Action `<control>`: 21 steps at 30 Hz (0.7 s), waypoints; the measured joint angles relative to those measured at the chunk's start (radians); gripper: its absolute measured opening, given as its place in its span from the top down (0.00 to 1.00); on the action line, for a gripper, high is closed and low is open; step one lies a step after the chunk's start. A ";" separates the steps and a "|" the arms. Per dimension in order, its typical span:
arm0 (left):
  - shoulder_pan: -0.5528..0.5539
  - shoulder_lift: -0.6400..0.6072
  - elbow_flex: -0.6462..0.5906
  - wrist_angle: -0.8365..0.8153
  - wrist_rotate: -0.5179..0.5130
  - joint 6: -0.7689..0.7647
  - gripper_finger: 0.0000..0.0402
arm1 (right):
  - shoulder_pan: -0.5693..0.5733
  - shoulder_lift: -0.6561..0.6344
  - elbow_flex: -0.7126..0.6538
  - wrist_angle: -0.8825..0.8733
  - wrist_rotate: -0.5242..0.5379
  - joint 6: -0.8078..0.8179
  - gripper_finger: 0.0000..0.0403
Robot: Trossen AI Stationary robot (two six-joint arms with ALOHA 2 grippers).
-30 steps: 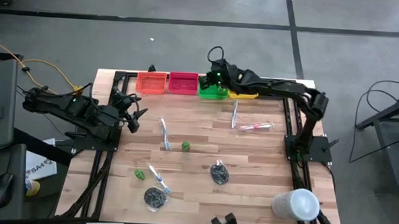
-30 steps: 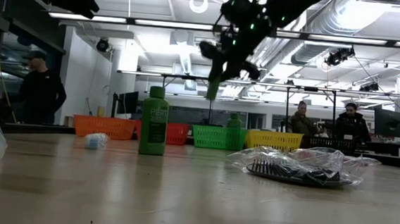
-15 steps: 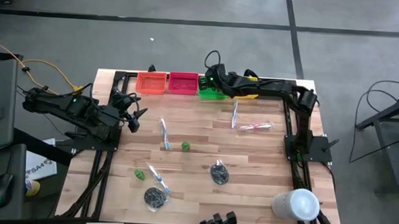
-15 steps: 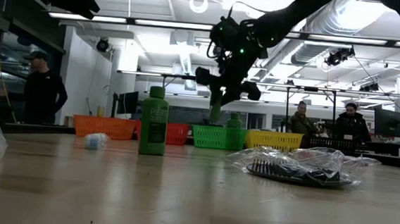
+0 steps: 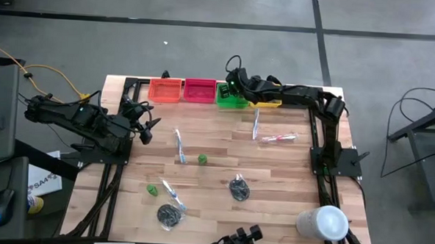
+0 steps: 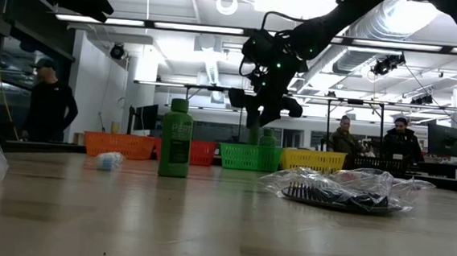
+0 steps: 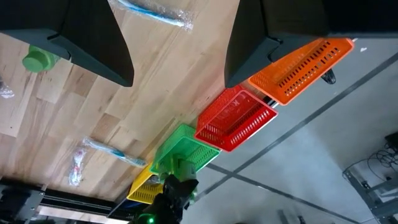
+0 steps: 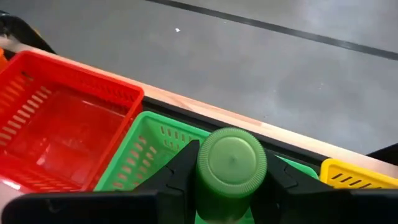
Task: Pick & Place Travel size toiletries
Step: Put the green shampoo into the green bin
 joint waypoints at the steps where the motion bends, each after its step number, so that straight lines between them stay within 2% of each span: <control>1: 0.000 0.000 0.000 0.000 0.000 0.000 0.38 | 0.000 0.000 0.000 0.000 -0.002 -0.006 0.76; 8: 0.000 0.000 0.000 0.000 0.000 0.000 0.38 | -0.023 0.022 0.000 -0.012 -0.050 0.002 0.76; 21: 0.000 0.000 0.000 0.000 0.001 -0.001 0.38 | -0.063 0.033 0.000 0.001 -0.136 -0.128 0.76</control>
